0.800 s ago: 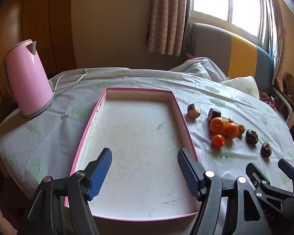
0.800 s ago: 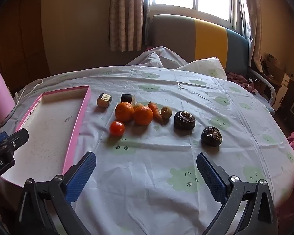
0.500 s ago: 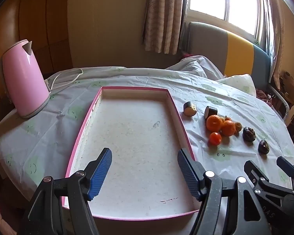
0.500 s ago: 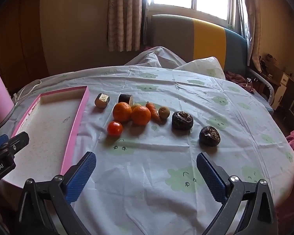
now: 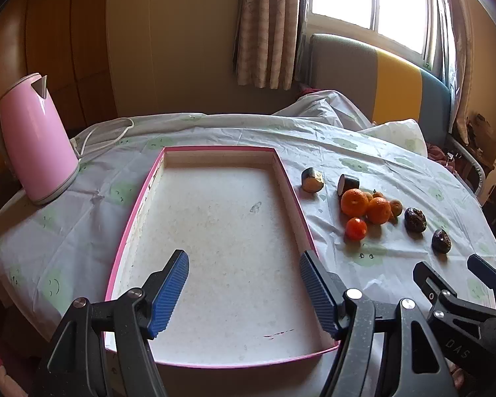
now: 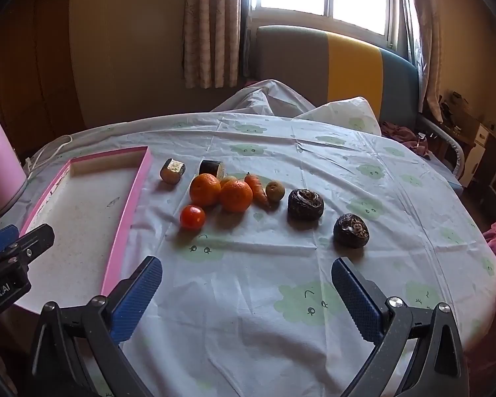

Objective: Organize fruits
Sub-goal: 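Move both tools toward the row of produce beside the pink tray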

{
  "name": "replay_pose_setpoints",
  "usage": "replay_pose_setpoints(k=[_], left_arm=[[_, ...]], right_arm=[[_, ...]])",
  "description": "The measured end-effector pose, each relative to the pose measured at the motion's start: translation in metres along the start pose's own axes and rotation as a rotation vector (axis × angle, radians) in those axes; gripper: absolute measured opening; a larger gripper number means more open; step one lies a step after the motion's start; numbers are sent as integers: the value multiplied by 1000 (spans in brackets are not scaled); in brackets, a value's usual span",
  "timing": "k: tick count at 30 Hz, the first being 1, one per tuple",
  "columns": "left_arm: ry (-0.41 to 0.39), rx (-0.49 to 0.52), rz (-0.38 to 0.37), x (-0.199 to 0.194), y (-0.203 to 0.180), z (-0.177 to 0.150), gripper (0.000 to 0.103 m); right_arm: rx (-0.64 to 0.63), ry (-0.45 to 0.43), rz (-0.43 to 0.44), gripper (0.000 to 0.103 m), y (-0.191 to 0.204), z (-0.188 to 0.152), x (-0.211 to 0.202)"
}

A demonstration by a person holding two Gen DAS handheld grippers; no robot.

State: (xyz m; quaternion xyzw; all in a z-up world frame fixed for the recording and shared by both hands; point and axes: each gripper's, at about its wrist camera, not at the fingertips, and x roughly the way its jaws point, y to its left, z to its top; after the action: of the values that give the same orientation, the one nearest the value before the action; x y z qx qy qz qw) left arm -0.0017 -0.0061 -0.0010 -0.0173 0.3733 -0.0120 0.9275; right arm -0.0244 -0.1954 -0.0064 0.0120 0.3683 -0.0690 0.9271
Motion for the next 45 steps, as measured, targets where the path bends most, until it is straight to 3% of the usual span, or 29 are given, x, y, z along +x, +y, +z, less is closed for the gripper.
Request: replay_pose_setpoints(k=[25,30,35,45], left_arm=[[-5,32,-41,-2,-12,0,71],[-11,70,-66,-2,-20,-1,71],[18,86,-166,-1,-26,-2,71],[89,104,-269,6,-35,-7,71]], right_arm=[[4,-20,0,103,-22,-1,2],[26,-12,-5,97,-31,-2,5],[31,-6,-8,85,-39,-2,6],[148,45,11,80,-83,-4,18]])
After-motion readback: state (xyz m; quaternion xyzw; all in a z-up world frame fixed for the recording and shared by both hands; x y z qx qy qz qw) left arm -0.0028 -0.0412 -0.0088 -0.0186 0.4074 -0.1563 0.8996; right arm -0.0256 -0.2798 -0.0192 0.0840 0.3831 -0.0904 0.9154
